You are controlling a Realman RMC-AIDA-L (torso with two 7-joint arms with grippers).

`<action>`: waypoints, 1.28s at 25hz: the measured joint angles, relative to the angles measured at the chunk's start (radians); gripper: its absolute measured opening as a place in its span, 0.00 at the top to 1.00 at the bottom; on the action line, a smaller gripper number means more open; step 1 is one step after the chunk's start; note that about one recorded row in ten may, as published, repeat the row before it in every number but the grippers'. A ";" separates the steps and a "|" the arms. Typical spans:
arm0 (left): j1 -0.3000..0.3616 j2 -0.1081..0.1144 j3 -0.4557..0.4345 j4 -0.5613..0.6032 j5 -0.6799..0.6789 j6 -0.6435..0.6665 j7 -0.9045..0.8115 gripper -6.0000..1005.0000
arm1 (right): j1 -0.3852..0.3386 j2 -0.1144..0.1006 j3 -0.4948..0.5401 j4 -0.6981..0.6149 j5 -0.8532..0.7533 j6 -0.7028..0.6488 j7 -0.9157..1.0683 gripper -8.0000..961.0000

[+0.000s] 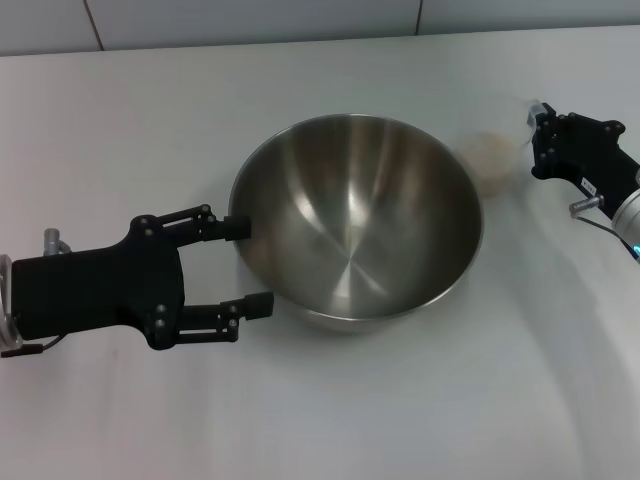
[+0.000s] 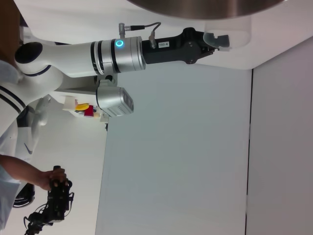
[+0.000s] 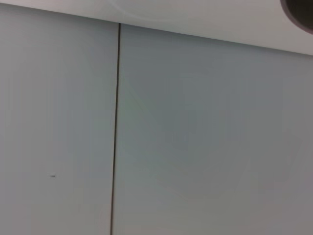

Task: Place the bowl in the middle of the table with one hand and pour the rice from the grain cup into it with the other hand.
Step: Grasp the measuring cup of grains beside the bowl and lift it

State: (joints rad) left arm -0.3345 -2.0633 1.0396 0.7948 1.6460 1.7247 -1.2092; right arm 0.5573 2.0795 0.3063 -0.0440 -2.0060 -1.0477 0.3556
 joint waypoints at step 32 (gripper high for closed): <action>-0.007 0.002 -0.004 -0.002 0.000 -0.074 0.004 0.18 | 0.002 -0.001 0.008 -0.015 0.004 -0.058 -0.001 0.98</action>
State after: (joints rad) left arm -0.3414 -2.0616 1.0353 0.7931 1.6459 1.6506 -1.2056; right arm 0.5595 2.0785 0.3146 -0.0595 -2.0018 -1.1052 0.3543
